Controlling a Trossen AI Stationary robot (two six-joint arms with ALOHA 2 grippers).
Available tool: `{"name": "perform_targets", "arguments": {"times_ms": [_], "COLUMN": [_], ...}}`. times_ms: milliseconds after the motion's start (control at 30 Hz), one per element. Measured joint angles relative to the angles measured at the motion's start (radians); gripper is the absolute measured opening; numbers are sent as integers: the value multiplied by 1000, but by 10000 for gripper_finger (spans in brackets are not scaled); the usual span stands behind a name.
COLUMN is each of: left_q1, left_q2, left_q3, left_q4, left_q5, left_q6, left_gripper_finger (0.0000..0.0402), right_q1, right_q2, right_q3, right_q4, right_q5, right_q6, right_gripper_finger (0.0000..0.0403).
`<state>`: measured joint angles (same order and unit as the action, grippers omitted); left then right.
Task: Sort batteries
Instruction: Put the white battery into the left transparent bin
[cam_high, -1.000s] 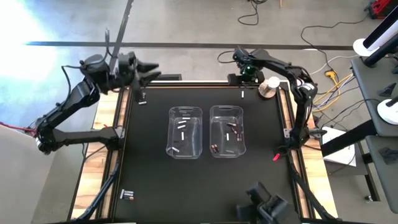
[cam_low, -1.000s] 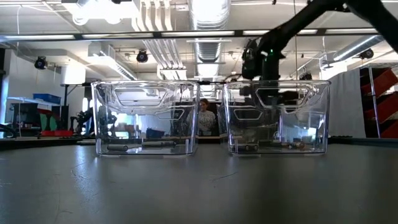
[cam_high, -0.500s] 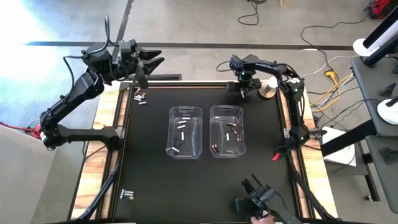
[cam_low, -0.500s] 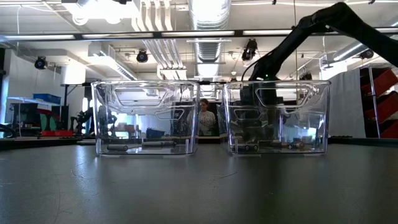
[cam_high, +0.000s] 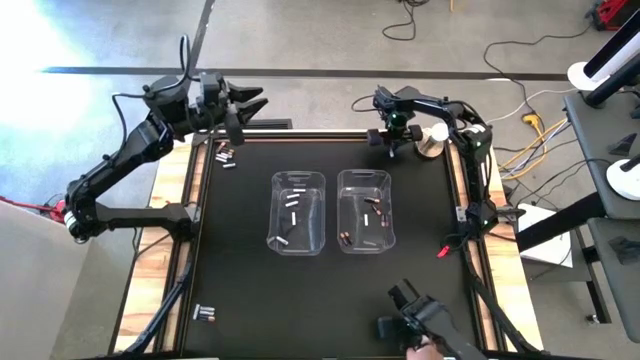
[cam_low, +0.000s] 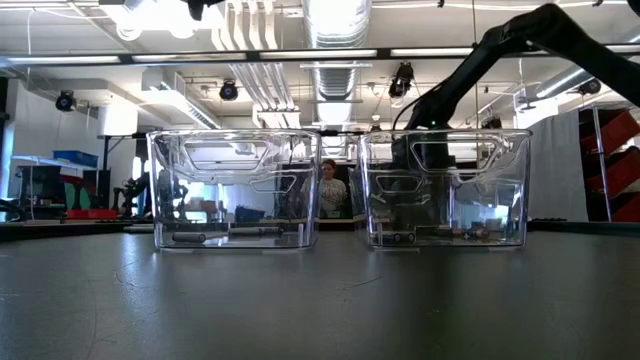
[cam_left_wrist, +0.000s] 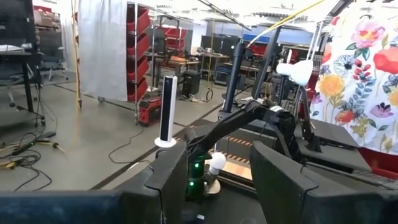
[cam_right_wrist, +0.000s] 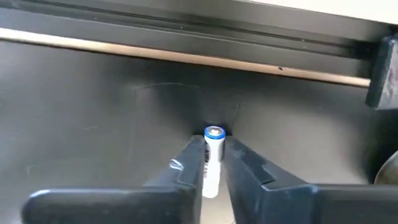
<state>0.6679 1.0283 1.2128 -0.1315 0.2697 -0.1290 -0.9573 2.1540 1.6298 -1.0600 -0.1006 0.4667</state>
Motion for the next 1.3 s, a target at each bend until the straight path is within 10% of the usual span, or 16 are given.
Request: {"name": "perform_targets", "arguments": {"times_ms": [500, 1000, 1300], "left_q1": [10, 44, 43], "left_q2": [-151, -68, -18], "left_q3": [-261, -617, -621], "left_q4": [198, 736, 779], "left_q5": [30, 428, 477], "left_q6": [-179, -359, -259], "left_gripper_finger": [153, 159, 245], "right_q1": [63, 530, 693], "right_q2": [-289, -564, -536], "right_q3": [0, -8, -4], "right_q4": [158, 830, 941], "right_q5": [15, -74, 24], "right_q6": [-141, -98, -132], "right_gripper_finger": [22, 22, 22]}}
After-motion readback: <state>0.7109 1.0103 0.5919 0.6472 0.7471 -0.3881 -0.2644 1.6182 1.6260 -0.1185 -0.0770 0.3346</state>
